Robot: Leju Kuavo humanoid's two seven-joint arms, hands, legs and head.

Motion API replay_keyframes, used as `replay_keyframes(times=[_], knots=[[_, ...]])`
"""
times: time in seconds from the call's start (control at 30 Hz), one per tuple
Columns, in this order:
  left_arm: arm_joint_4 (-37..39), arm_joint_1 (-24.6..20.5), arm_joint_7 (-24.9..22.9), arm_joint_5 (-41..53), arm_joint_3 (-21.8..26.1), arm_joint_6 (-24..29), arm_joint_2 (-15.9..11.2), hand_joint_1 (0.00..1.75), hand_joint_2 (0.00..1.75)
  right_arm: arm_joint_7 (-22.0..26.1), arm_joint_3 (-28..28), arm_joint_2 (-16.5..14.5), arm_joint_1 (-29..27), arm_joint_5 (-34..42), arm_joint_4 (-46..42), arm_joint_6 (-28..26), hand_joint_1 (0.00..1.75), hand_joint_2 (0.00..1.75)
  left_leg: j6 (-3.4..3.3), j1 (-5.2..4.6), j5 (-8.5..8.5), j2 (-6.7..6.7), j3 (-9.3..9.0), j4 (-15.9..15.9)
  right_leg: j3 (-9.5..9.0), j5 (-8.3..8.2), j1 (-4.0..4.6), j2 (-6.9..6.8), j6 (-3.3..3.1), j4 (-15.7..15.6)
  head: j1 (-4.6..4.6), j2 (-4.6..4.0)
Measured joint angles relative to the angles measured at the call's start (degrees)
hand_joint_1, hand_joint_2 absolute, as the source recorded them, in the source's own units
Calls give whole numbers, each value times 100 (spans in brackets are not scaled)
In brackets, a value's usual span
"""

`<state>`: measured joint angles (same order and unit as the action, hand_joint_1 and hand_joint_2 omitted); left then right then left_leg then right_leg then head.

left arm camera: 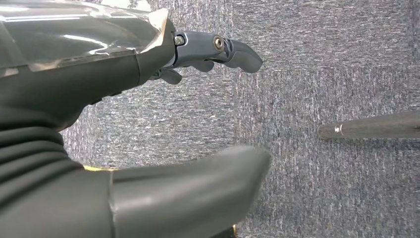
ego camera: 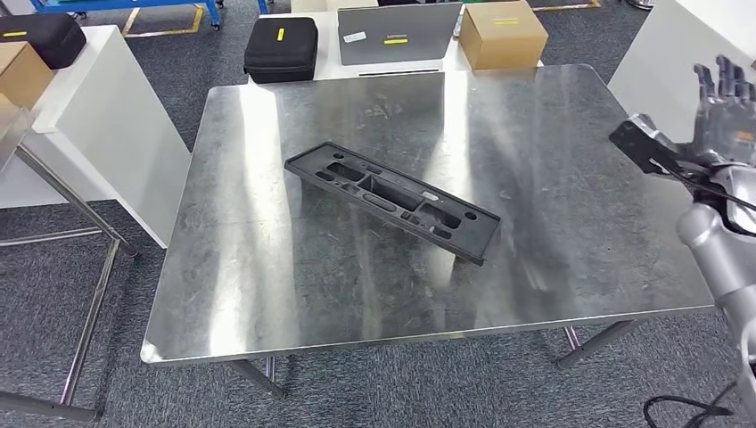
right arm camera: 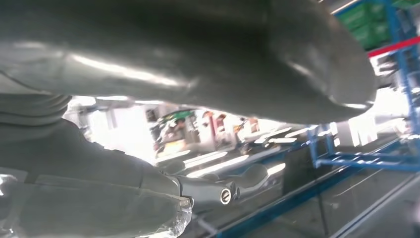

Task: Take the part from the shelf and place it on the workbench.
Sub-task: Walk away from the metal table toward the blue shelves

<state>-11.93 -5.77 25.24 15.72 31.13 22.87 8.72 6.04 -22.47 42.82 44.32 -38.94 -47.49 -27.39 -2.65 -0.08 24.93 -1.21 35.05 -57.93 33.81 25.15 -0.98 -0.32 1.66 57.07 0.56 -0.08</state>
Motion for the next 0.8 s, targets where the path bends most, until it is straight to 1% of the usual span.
replay_keyframes(times=[0.07, 0.1, 0.17, 0.23, 0.3, 0.33, 0.37, 0.47, 0.53, 0.6, 0.67, 0.73, 0.8], knots=[[1, 0, -31, 17, 5, -3, 15, 0, 0, -89, 439, 305, -696, 34, -406, -185, 0, 0, -9, -5, 6, -46, 1, 0, -12, 16, 9, -41, 21, -1, -2, 0], [2, 2, -45, 22, 13, -3, 25, 0, 0, -125, 748, 441, -1127, 10, -640, -270, 0, 0, -16, -7, 11, -66, 3, -1, -17, 23, 9, -57, 31, -1, -2, -1], [2, 9, -66, 22, 38, -3, 49, 0, 0, -195, 1471, 593, -2029, -195, -1116, -382, 0, 0, -29, -14, 23, -91, 10, 0, -24, 34, 7, -76, 47, -1, -3, -1], [2, 14, -83, 28, 53, -5, 72, 0, 0, -225, 2226, 608, -2843, -558, -1564, -423, 0, 0, -39, -25, 35, -93, 13, 1, -21, 41, 4, -73, 57, -1, -2, 1], [2, 10, -113, 59, 55, -15, 95, 0, 0, -151, 3014, 471, -3562, -1005, -2028, -415, 0, 0, -45, -34, 43, -92, 7, 2, -18, 47, 4, -69, 65, -2, -1, 0], [2, 7, -131, 83, 55, -24, 109, 0, 0, -55, 3438, 318, -3896, -1253, -2282, -405, 0, 0, -47, -35, 45, -93, 4, 2, -18, 51, 5, -68, 71, -2, -2, 0], [2, 5, -149, 108, 55, -33, 125, 0, 0, 99, 3886, 101, -4209, -1498, -2554, -389, 0, 0, -47, -36, 46, -95, 1, 2, -18, 55, 5, -70, 76, -3, -2, -1], [2, -3, -192, 156, 56, -46, 174, 0, 0, 767, 5188, -844, -4902, -1969, -3340, -300, 0, 0, -51, -37, 49, -99, -1, 3, -20, 62, 6, -75, 84, -3, -2, -1], [2, -16, -199, 161, 56, -47, 195, 0, 0, 1169, 5932, -1514, -5179, -2137, -3756, -277, 0, 0, -53, -39, 54, -95, -1, 3, -18, 64, 4, -74, 84, -3, -1, -1], [2, -38, -198, 160, 58, -46, 208, 0, 0, 1426, 6553, -2094, -5335, -2288, -4053, -291, 0, 0, -54, -40, 58, -78, -5, 4, -16, 64, 3, -61, 83, -3, -1, 0], [2, -66, -193, 150, 68, -43, 221, 0, 0, 1613, 7035, -2541, -5398, -2384, -4232, -328, 0, 87, -52, -43, 62, -54, -12, 4, -17, 64, 1, -40, 83, -3, -1, 0], [1, -95, -185, 115, 97, -28, 232, 0, 0, 1876, 7449, -2901, -5384, -2414, -4306, -428, 0, 175, -49, -46, 64, -33, -18, 4, -18, 64, -2, -21, 83, -3, -1, -1], [1, -116, -175, 59, 146, 5, 244, 0, 0, 2211, 7816, -3208, -5315, -2397, -4307, -635, 0, 175, -47, -48, 66, -18, -23, 4, -21, 64, -5, -7, 82, -3, -2, -1]])
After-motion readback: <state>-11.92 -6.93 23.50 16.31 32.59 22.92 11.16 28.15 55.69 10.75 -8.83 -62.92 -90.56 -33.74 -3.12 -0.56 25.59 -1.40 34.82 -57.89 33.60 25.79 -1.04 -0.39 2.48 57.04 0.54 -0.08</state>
